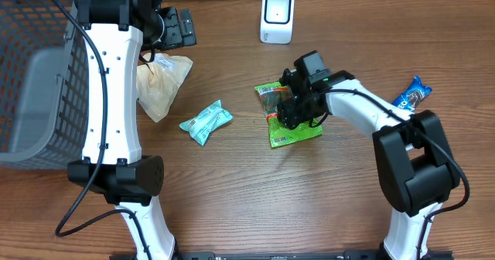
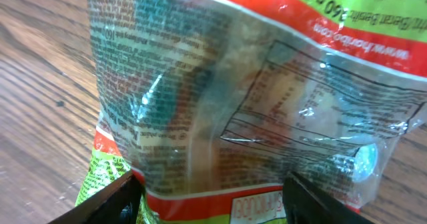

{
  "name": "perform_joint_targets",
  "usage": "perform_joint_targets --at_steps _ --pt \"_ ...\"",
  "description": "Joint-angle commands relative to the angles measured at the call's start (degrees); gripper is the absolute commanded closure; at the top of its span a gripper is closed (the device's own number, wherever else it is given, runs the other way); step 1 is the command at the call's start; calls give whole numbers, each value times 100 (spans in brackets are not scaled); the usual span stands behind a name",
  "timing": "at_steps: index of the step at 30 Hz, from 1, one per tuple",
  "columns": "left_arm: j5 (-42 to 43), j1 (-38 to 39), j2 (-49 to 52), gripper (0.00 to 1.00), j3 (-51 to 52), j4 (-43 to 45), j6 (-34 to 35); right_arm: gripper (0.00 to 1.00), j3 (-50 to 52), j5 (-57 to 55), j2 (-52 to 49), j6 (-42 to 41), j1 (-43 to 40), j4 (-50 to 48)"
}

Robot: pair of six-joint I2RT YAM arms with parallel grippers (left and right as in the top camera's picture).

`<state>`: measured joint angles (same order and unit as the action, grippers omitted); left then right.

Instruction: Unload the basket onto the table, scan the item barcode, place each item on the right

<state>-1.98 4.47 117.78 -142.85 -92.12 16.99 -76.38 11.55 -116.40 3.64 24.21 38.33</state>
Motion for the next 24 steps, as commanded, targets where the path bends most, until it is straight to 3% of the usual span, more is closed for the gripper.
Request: perform_joint_targets --at_steps 1,6,12,18,20,24 --pt "9 4 -87 0 35 4 -26 26 367 -1224 -341 -328 437 262" --pt "9 4 -87 0 35 4 -26 16 367 -2120 -341 -894 990 334" --pt "9 4 -87 0 35 4 -26 21 367 -2286 -341 -1283 1165 304" --pt "9 4 -87 0 35 4 -26 51 367 -1873 -341 -1285 960 289" --pt "9 4 -87 0 35 4 -26 66 367 -1714 -341 -1283 898 269" --pt "9 4 -87 0 35 4 -26 82 367 -1364 -341 -1176 772 271"
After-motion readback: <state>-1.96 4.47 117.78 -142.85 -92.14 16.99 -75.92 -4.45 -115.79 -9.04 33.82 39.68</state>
